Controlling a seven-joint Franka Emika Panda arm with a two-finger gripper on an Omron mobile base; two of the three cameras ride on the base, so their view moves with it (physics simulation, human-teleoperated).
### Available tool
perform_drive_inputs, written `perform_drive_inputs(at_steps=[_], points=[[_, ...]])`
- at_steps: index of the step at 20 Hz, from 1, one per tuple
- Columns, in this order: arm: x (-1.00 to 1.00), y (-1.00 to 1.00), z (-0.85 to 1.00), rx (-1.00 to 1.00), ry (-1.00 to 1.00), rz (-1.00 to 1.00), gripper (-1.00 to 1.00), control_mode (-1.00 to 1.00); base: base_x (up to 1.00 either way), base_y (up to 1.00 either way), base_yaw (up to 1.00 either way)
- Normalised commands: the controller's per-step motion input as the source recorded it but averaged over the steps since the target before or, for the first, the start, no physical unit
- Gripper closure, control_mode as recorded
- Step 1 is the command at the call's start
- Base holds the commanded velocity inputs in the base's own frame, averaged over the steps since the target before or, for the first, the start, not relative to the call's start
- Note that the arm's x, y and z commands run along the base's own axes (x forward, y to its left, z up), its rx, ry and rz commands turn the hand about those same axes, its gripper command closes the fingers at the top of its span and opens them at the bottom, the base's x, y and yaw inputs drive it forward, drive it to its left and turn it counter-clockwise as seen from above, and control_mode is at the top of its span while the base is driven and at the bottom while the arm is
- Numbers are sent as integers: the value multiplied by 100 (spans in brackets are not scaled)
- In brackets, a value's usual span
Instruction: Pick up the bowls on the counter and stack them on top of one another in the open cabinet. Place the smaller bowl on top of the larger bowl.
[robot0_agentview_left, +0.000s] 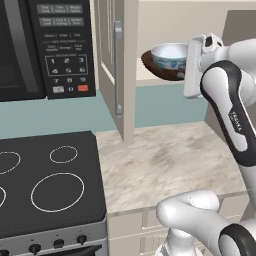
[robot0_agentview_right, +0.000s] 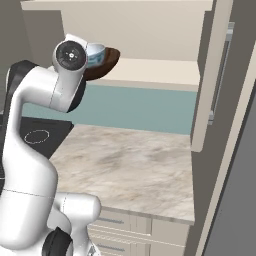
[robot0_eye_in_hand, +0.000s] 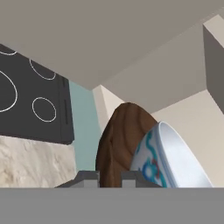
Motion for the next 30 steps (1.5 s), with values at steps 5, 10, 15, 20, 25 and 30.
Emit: perform_drive_inputs(at_steps=[5, 10, 15, 20, 25, 30], points=[[19, 0, 0, 0, 0, 3, 100, -100, 0, 0, 0], [19, 0, 0, 0, 0, 1, 100, -100, 0, 0, 0], [16, 0, 0, 0, 0, 0, 100, -100, 0, 0, 0], [16, 0, 0, 0, 0, 0, 100, -100, 0, 0, 0], [15, 0, 0, 0, 0, 0, 100, -100, 0, 0, 0], [18, 0, 0, 0, 0, 0, 100, -100, 0, 0, 0]])
